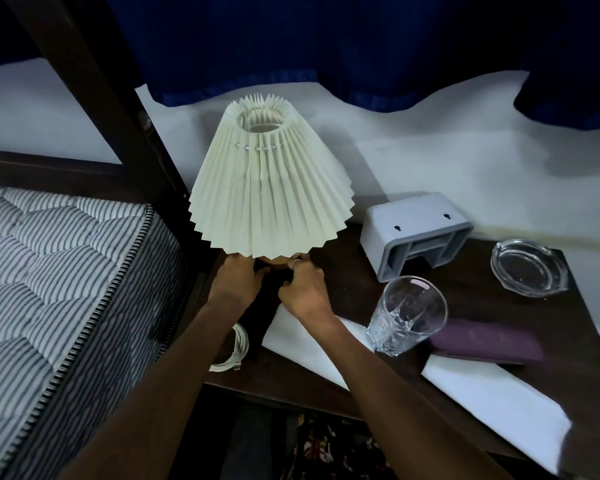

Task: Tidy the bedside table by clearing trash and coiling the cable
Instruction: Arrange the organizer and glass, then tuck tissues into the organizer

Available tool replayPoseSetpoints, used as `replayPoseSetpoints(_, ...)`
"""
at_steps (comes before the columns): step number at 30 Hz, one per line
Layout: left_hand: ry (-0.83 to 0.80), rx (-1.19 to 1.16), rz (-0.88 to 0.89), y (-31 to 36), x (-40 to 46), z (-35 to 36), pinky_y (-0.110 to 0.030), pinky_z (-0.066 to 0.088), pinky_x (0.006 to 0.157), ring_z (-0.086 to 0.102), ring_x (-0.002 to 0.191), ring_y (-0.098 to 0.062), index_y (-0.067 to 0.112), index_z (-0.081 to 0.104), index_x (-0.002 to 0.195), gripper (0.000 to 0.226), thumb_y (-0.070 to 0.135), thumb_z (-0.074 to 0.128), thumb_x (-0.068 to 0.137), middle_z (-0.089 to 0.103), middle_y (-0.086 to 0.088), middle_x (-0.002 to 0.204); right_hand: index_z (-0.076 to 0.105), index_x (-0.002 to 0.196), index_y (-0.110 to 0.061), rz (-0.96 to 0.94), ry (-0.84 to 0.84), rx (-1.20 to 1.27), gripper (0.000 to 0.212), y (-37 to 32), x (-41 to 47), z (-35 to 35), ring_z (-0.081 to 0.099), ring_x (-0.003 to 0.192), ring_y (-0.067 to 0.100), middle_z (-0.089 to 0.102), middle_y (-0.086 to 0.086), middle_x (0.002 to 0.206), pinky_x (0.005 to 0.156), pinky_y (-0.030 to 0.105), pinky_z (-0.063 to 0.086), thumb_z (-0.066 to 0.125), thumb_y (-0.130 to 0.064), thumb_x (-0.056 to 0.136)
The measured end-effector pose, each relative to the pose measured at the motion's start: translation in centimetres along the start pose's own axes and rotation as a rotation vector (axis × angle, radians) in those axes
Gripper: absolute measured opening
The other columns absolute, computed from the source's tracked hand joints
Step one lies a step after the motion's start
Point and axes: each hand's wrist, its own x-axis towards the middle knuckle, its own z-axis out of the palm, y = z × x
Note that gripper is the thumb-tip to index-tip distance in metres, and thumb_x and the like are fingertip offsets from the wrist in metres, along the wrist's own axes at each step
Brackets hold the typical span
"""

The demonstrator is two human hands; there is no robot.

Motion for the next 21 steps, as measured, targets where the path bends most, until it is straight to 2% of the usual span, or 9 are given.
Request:
replayPoseSetpoints(3, -0.054, -0.004, 0.036, -0.1, -0.5, 0.1, -0.038, 0.05, 0.077, 0.063, 0.09, -0.032, 0.004, 0.064, 0.096, 0.024, 0.024, 0.051, 0.093, 0.066, -0.017, 0.096, 0.052, 0.131, -0.007, 0.011, -0.058, 0.002, 0.051, -0.4, -0.3, -0.7, 0.053, 0.12, 0.028, 0.04, 0.011, 0.147, 0.096, 0.027, 0.048, 0.05, 0.005, 0.081)
replayPoseSetpoints(6, -0.093, 0.038, 0.058, 0.2, -1.7, 0.2, -0.048, 0.047, 0.092, 0.056, 0.111, -0.031, 0.012, 0.056, 0.118, 0.032, 0.028, 0.046, 0.092, 0.057, -0.011, 0.12, 0.043, 0.136, -0.003, 0.035, -0.124, -0.049, 0.052, -1.0, -1.2, -1.7, 0.048, 0.125, 0.032, 0.031, 0.012, 0.151, 0.099, 0.032, 0.047, 0.052, 0.003, 0.085)
replayPoseSetpoints(8, -0.108, 0.031, 0.081, 0.8, -2.8, 0.3, -0.05, 0.042, 0.099, 0.048, 0.123, -0.029, 0.014, 0.048, 0.131, 0.039, 0.025, 0.043, 0.094, 0.047, -0.007, 0.136, 0.044, 0.134, -0.002, 0.024, -0.107, -0.038, 0.048, -1.2, -2.2, -2.5, 0.05, 0.123, 0.03, 0.041, 0.014, 0.144, 0.094, 0.026, 0.045, 0.051, 0.001, 0.086)
replayPoseSetpoints(10, -0.111, 0.018, 0.101, 1.4, -3.9, 0.3, -0.05, 0.04, 0.101, 0.043, 0.128, -0.029, 0.013, 0.044, 0.135, 0.041, 0.022, 0.042, 0.095, 0.041, -0.005, 0.143, 0.052, 0.123, 0.001, 0.021, -0.07, -0.012, 0.037, -1.4, -3.4, -3.4, 0.056, 0.113, 0.031, 0.055, 0.017, 0.126, 0.08, 0.023, 0.045, 0.049, -0.001, 0.086)
replayPoseSetpoints(12, -0.126, 0.002, 0.092, 2.1, -4.9, 0.2, -0.049, 0.042, 0.1, 0.046, 0.125, -0.029, 0.013, 0.051, 0.129, 0.036, 0.021, 0.043, 0.095, 0.045, -0.007, 0.138, 0.053, 0.124, -0.002, -0.002, -0.059, 0.025, 0.038, -1.4, -4.8, -4.6, 0.057, 0.111, 0.029, 0.059, 0.017, 0.122, 0.083, 0.027, 0.048, 0.048, -0.003, 0.086)
replayPoseSetpoints(14, -0.141, -0.036, 0.099, 2.9, -5.9, -0.1, -0.048, 0.044, 0.096, 0.052, 0.117, -0.031, 0.01, 0.06, 0.114, 0.027, 0.019, 0.044, 0.094, 0.055, -0.01, 0.125, 0.044, 0.138, -0.009, -0.051, -0.073, 0.06, 0.05, -1.6, -6.8, -6.4, 0.055, 0.119, 0.024, 0.055, 0.014, 0.133, 0.099, 0.033, 0.047, 0.048, -0.005, 0.088)
replayPoseSetpoints(17, -0.155, -0.071, 0.12, 4.6, -7.5, -0.6, -0.043, 0.047, 0.089, 0.058, 0.106, -0.033, 0.008, 0.063, 0.091, 0.022, 0.014, 0.042, 0.094, 0.064, -0.014, 0.107, 0.044, 0.139, -0.015, -0.189, -0.037, 0.169, 0.051, -1.1, -10.9, -9.7, 0.054, 0.122, 0.013, 0.05, 0.006, 0.141, 0.105, 0.025, 0.041, 0.052, -0.004, 0.09)
replayPoseSetpoints(19, -0.158, -0.086, 0.142, 5.9, -8.1, -0.8, -0.036, 0.045, 0.093, 0.057, 0.112, -0.029, 0.009, 0.064, 0.109, 0.026, 0.017, 0.043, 0.095, 0.064, -0.012, 0.118, 0.057, 0.127, -0.019, -0.303, 0.104, 0.243, 0.041, 0.1, -13.3, -12.3, 0.056, 0.115, 0.004, 0.055, -0.001, 0.135, 0.099, 0.014, 0.041, 0.056, -0.004, 0.089)
replayPoseSetpoints(21, -0.196, -0.143, 0.154, 7.3, -8.5, -1.0, -0.029, 0.038, 0.098, 0.052, 0.122, -0.025, 0.01, 0.055, 0.128, 0.035, 0.02, 0.047, 0.096, 0.058, -0.01, 0.13, 0.064, 0.116, -0.02, -0.346, 0.271, 0.279, 0.034, 1.8, -14.5, -15.1, 0.06, 0.106, 0.0, 0.064, -0.003, 0.12, 0.093, 0.011, 0.042, 0.057, -0.001, 0.088)
